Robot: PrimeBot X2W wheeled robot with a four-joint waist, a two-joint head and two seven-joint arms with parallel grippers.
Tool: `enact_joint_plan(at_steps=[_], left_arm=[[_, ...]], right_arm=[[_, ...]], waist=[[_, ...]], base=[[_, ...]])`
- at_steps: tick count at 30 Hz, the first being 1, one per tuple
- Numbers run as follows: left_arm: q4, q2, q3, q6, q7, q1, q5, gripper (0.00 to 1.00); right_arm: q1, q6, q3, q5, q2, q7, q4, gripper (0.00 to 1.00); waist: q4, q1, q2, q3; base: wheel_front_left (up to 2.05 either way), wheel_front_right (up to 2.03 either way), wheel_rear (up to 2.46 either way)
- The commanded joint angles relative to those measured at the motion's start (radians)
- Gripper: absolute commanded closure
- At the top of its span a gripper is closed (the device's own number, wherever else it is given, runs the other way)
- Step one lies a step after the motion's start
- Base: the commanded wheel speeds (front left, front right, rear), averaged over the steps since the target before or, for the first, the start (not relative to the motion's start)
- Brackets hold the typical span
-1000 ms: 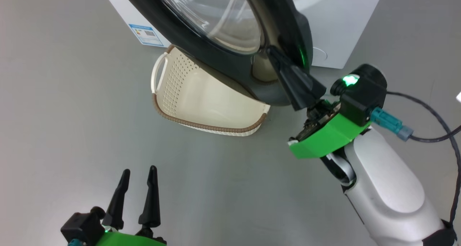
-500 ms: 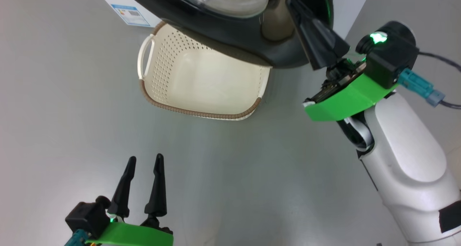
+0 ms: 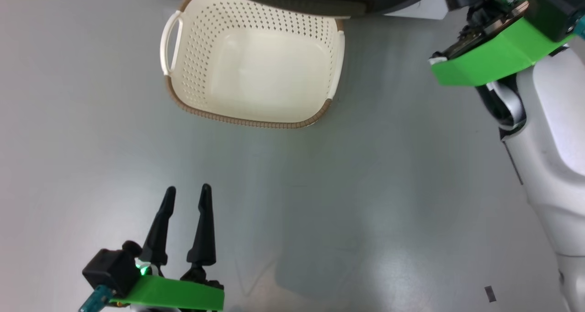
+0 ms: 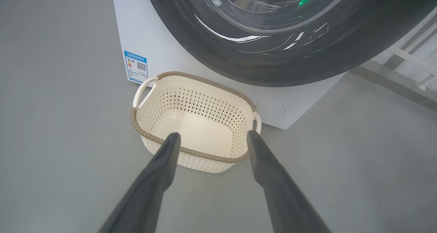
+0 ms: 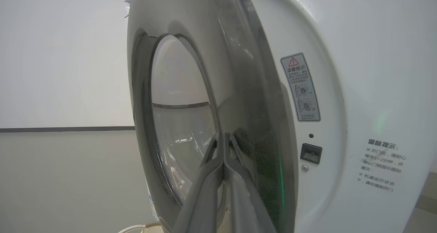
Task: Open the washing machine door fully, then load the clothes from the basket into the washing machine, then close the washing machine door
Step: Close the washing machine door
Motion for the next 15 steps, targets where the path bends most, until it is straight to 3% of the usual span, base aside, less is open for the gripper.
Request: enact_joint_plan(at_steps=[1, 15], left_arm=[[-0.031, 0.012, 0.024, 0.008, -0.006, -0.016, -0.013, 0.00], [-0.091, 0.012, -0.027, 0.027, -0.006, -0.019, -0.049, 0.00]], right_arm=[[-0.011, 0.001, 0.006, -0.009, 0.011, -0.003, -0.016, 1.00], [-0.231, 0.001, -0.010, -0.022, -0.106, -0.003, 0.072, 1.00]], waist=[[0.016, 0.0000, 0.0000, 0.019], [0.078, 0.0000, 0.0000, 0.108]], base=[[0.00, 0.00, 0.00], [0.00, 0.00, 0.00]])
